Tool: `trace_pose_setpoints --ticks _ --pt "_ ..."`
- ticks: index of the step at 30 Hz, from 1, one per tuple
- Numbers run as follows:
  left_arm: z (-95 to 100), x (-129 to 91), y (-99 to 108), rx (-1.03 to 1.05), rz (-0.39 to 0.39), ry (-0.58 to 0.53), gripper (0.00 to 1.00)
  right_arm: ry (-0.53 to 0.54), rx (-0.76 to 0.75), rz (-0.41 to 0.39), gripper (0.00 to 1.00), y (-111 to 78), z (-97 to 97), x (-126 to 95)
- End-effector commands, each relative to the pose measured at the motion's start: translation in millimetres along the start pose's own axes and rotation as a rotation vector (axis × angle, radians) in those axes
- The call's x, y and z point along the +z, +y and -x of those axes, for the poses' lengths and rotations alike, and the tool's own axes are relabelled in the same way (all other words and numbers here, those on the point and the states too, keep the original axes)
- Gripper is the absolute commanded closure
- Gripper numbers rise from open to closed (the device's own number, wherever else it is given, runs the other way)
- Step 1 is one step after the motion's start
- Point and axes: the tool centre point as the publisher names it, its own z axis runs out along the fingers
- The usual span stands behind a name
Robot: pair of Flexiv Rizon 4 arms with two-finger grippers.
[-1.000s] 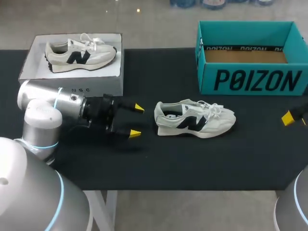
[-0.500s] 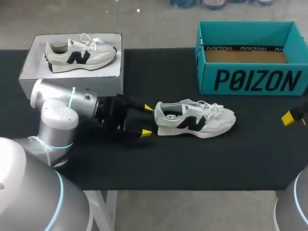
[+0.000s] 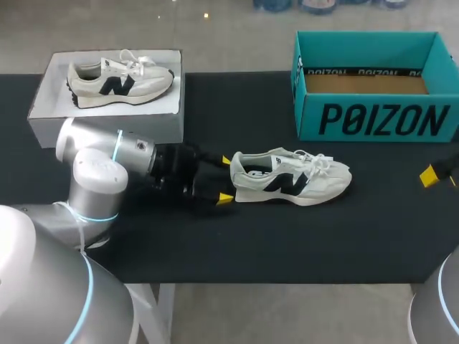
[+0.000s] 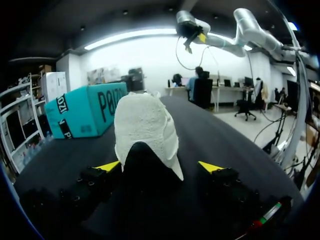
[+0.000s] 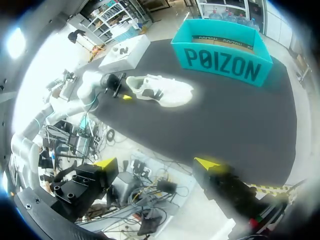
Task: Take the shoe out of the shoebox, open the shoe tongue, remove and reinsert the insole, then place the shoe into the shoebox
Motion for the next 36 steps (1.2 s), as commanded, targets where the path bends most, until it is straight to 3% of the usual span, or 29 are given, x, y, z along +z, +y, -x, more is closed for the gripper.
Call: trace_pose_setpoints --ticks 1,36 --pt "0.9 2.8 5.6 -0.007 0.003 -0.013 0.00 -0.001 0.001 -0.004 0.00 1.4 0.6 0.7" --pt "18.7 32.8 14.8 -0.020 -0.012 -0.024 0.00 -0.001 0.001 -0.004 0.00 1.4 0.6 0.7"
